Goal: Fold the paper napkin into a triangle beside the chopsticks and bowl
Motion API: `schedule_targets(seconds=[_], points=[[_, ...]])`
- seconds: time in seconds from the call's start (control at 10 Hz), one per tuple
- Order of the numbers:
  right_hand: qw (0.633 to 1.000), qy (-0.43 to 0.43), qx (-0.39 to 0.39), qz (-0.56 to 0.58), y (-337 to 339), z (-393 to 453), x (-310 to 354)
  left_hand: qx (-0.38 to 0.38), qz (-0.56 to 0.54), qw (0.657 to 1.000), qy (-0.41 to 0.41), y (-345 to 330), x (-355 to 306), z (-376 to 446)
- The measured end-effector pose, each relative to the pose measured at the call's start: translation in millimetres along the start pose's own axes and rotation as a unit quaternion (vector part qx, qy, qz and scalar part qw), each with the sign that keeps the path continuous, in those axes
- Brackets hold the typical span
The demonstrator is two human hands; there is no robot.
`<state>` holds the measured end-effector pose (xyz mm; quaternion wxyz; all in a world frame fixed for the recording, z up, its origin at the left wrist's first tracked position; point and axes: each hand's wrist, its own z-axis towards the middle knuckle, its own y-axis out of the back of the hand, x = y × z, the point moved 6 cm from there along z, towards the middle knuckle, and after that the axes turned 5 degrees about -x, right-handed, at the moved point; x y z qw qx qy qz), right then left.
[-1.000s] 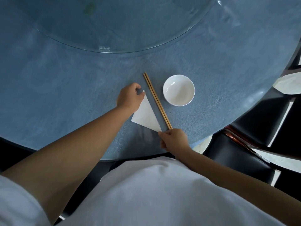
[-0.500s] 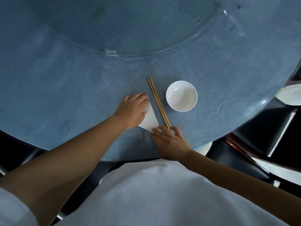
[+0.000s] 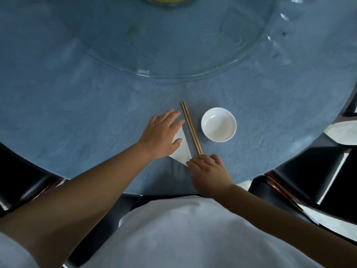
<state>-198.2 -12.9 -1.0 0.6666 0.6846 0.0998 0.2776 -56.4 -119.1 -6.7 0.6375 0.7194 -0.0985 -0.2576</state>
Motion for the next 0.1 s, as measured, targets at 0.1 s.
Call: schedule_targets(seconds=[0.1], points=[[0.999, -0.034, 0.015, -0.006, 14.1, 13.5, -6.5, -0.009, 0.010, 0.997, 0.073, 20.2, 7.5, -11.5]])
